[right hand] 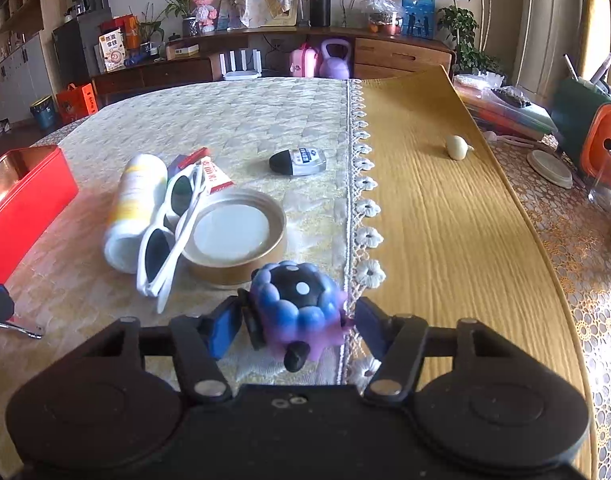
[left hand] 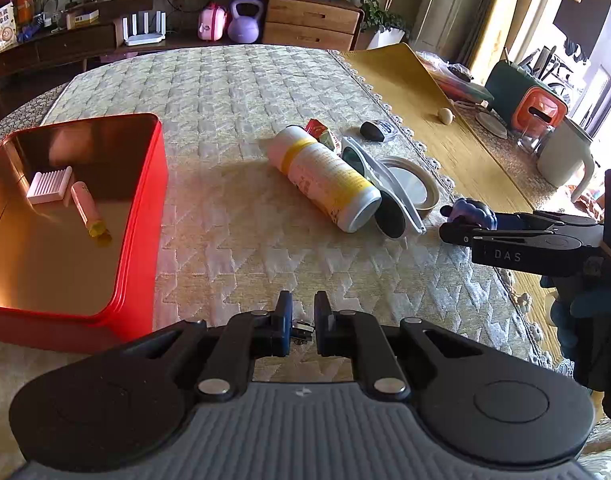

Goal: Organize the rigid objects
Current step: 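Lift the squishy toy and clippers and carry them toward the red tin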

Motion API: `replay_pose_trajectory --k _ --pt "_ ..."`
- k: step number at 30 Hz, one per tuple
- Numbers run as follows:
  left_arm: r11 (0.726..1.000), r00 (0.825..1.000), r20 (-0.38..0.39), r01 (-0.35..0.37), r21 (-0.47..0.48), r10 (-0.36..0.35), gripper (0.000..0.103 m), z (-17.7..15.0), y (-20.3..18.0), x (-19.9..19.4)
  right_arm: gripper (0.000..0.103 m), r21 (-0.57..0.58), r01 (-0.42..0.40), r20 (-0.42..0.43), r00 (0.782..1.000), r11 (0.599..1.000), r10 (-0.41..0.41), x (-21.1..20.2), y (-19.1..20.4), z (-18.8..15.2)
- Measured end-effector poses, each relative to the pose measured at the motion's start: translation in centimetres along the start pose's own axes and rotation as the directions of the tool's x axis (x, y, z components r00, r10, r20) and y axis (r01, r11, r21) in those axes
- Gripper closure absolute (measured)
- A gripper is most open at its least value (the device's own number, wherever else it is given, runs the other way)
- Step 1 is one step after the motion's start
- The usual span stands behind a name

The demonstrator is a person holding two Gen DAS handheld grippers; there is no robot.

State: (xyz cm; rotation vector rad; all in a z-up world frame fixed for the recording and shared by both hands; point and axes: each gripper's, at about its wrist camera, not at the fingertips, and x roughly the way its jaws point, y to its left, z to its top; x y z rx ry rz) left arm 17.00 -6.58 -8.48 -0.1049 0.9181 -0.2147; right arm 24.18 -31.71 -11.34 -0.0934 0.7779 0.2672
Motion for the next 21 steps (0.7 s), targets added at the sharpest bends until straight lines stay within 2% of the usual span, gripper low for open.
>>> replay_pose_trajectory --k 6,7,13,21 --pt "1.0 1.0 0.0 0.002 -0.007 -0.002 0.092 0.0 0.1 -0.1 0.043 0.001 0.006 0.001 1.0 1.0 -0.006 -0.9 0.2 -0.2" --pt "1.0 1.0 0.0 0.004 -0.011 -0.004 0.092 0.0 0.1 -0.1 0.047 0.001 0.002 0.004 1.0 1.0 -0.002 -1.2 0.4 -0.2" --pt "0.999 1.0 0.019 0.014 -0.029 -0.013 0.092 0.0 0.5 -1.2 0.047 -0.03 -0.004 0.02 1.0 1.0 0.004 -3.6 2.0 0.2" --pt "0.998 0.996 0.082 0.027 -0.06 -0.022 0.092 1.2 1.8 -3.9 0.047 -0.065 -0.085 0.071 0.993 0.994 0.089 -7.4 5.0 2.0"
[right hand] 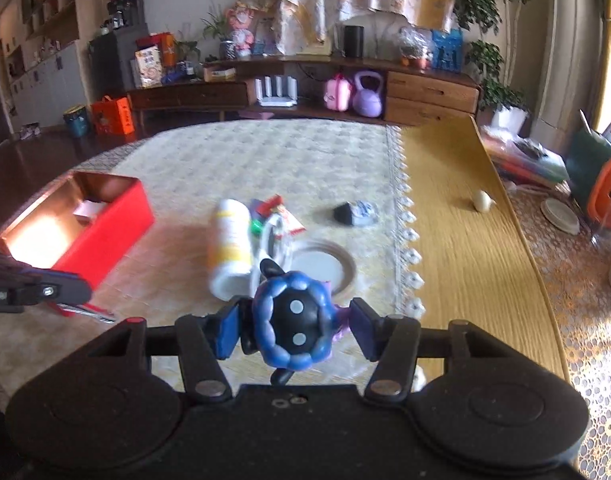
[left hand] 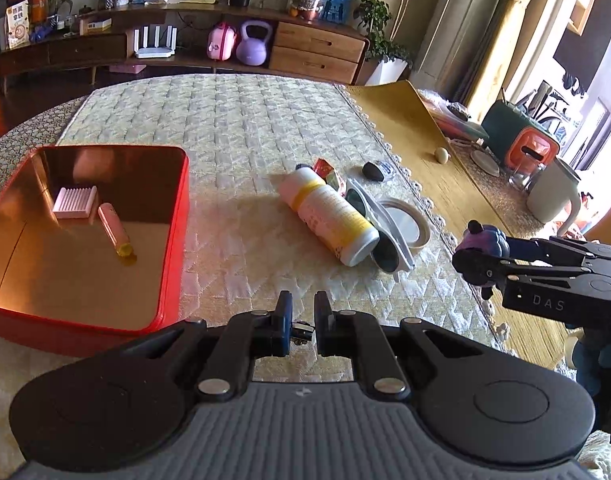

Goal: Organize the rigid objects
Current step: 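Lift the squishy toy and clippers and carry them toward the red tin, then lower the toy and clippers into the red tin and open both tools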

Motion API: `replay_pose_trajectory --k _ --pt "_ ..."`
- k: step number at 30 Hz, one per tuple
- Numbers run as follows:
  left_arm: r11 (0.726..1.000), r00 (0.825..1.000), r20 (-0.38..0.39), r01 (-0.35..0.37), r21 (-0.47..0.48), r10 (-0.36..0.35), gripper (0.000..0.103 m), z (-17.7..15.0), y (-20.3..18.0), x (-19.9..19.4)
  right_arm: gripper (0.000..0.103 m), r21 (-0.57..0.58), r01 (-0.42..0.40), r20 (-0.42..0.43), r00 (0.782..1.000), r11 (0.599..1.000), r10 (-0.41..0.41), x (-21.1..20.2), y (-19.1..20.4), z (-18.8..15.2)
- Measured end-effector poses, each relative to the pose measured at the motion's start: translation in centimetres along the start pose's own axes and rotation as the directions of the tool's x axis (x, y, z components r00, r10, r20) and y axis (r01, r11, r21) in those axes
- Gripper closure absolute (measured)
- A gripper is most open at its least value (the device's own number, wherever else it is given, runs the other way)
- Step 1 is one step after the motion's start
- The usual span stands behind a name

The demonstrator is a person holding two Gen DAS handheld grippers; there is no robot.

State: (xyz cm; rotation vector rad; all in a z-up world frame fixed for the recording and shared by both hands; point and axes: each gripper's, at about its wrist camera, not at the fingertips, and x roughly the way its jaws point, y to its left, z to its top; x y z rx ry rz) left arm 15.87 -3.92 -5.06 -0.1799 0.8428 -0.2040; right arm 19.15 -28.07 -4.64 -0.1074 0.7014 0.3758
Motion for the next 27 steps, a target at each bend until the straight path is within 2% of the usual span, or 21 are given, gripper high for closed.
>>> replay_pose_trajectory --k 7,17,22,27 --pt "0.999 0.997 0.073 -0.031 -0.043 0.034 0.092 2.3 2.6 -2.3 0.047 -0.067 -0.091 0.041 0.995 0.994 0.094 -1.3 4.3 3.0" --pt "0.988 0.983 0.134 -0.108 -0.113 0.123 0.092 4.5 8.4 -4.1 0.047 -0.187 -0.154 0.058 0.984 0.97 0.167 0.3 10.7 7.3" --pt "0.978 0.978 0.13 -0.147 -0.145 0.166 0.092 5.0 11.8 -4.0 0.047 -0.215 -0.182 0.049 0.979 0.959 0.197 2.2 13.5 8.6" --pt "0.967 0.974 0.092 -0.191 -0.168 0.208 0.092 5.0 15.0 -2.6 0.047 -0.253 -0.191 0.024 0.979 0.948 0.203 4.9 16.1 9.2"
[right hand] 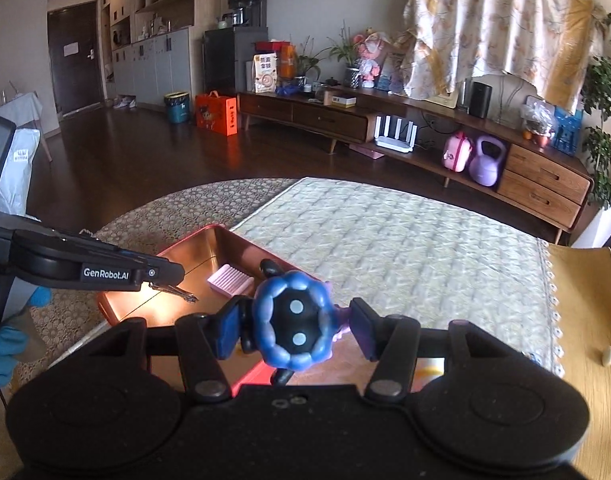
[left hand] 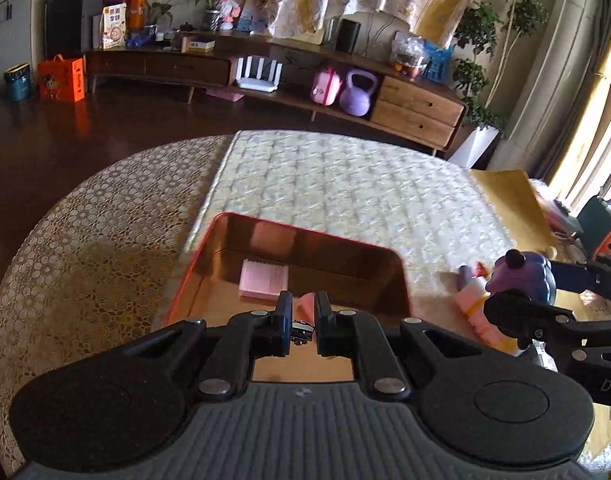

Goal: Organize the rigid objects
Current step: 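Lower the toy and clippers into the red tin and open both tools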

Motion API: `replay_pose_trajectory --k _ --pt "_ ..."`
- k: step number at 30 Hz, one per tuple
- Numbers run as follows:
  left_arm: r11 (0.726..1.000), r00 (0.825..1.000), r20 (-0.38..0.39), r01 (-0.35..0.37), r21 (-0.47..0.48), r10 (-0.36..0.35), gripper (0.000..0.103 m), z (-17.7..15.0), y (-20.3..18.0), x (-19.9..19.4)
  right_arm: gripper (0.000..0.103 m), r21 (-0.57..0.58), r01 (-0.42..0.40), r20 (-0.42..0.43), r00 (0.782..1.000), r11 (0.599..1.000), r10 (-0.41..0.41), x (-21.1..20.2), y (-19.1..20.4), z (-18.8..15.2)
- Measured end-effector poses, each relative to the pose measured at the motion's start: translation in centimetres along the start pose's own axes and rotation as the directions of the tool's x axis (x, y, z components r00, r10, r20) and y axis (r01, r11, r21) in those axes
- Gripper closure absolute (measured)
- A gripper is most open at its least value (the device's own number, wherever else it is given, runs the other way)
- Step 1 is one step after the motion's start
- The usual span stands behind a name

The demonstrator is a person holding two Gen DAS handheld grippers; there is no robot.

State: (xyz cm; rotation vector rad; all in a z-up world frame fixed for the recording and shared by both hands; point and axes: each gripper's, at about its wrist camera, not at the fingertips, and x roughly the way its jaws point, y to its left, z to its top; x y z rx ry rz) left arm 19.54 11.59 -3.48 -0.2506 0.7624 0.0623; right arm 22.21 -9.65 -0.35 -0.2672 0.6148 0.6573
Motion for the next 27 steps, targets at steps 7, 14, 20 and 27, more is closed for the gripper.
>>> replay_pose_trajectory --k 7,14,20,27 --pt "0.999 0.998 -0.04 -0.04 0.006 0.04 0.092 0.1 2.1 3.3 0.047 -0.037 0.006 -0.038 0.999 0.999 -0.007 5.5 1.4 1.0" --pt "0.998 0.996 -0.062 -0.058 0.018 0.059 0.092 0.9 3.1 5.8 0.047 -0.092 0.001 -0.098 0.995 0.996 -0.01 10.1 3.1 1.0" --pt "0.997 0.995 -0.066 -0.071 0.036 0.073 0.092 1.6 3.2 7.3 0.047 -0.131 0.013 -0.123 0.992 0.991 -0.029 12.3 4.1 0.7" --pt "0.996 0.994 -0.077 -0.079 0.035 0.082 0.092 1.9 3.2 8.4 0.047 -0.143 0.031 -0.141 0.989 0.989 -0.051 13.6 4.4 0.2"
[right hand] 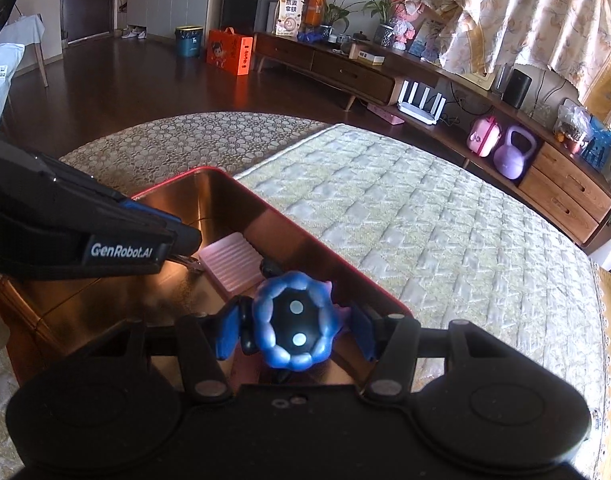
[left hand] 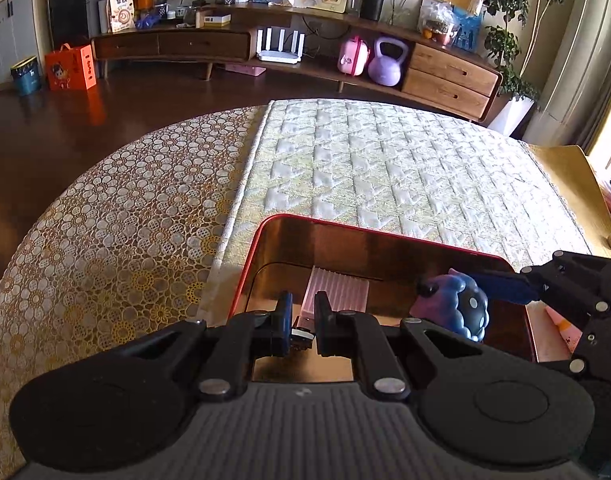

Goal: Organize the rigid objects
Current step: 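Lower the toy and clippers into the red tin and open both tools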

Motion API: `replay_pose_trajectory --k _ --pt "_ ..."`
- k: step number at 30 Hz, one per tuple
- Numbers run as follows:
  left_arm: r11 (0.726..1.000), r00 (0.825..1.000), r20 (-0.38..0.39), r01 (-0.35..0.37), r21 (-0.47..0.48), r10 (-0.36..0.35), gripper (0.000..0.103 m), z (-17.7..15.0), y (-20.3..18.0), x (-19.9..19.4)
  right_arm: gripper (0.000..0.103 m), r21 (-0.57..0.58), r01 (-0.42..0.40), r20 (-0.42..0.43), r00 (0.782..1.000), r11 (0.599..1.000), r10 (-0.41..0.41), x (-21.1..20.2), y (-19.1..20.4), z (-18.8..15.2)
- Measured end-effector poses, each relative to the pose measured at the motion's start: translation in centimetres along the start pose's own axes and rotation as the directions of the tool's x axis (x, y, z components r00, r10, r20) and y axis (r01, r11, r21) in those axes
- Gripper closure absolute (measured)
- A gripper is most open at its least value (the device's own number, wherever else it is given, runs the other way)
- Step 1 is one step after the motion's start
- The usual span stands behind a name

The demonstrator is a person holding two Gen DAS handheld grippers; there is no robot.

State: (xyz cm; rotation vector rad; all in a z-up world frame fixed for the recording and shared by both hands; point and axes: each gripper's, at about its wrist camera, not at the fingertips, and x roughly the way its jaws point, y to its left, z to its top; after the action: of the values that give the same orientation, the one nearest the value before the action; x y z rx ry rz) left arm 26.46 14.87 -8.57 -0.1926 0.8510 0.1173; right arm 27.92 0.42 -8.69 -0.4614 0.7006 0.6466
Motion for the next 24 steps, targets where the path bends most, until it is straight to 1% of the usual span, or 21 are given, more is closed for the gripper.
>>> replay_pose_trajectory --k 2,6,7,9,10,11,16,24 --pt "1.0 1.0 -0.011 -0.007 -0.004 0.007 0.092 -0.1 0.1 0.3 0.048 -0.008 0.009 -0.001 1.0 1.0 -0.009 0.0 0.2 -0.3" --pt "1.0 1.0 -0.019 0.003 0.005 -0.003 0.092 -0.2 -0.2 0.5 0.047 -0.023 0.015 0.002 1.0 1.0 -0.015 -0.2 0.6 -0.4" --pt "1.0 1.0 -0.016 -0.003 0.008 0.004 0.092 -0.3 -0.3 0.5 0.047 -0.03 0.016 0.003 1.0 0.999 -0.016 -0.3 0.7 -0.4" --pt "1.0 1.0 -0.012 -0.007 0.019 0.008 0.092 -0.4 -0.5 0.4 0.044 -0.03 0.013 0.012 1.0 0.999 -0.012 -0.5 0.7 -0.5" --pt "1.0 1.0 -0.012 -0.008 0.024 0.009 0.092 -0.5 -0.6 0.4 0.04 -0.027 0.014 0.017 1.0 1.0 -0.013 -0.7 0.7 -0.5" --pt "1.0 1.0 -0.013 -0.009 0.026 0.009 0.092 -0.6 -0.6 0.3 0.037 -0.022 0.016 0.023 1.0 1.0 -0.015 -0.9 0.7 -0.6" --pt "1.0 1.0 -0.025 0.015 0.0 -0.015 0.092 -0.9 -0.5 -0.3 0.037 0.009 -0.007 0.036 0.999 1.0 0.006 -2.3 0.1 -0.9" --pt "0.999 0.999 -0.017 0.04 0.006 -0.039 0.091 -1.7 -1.2 -2.3 0.037 0.088 -0.044 0.069 0.997 0.995 0.037 -5.6 -0.7 -2.2"
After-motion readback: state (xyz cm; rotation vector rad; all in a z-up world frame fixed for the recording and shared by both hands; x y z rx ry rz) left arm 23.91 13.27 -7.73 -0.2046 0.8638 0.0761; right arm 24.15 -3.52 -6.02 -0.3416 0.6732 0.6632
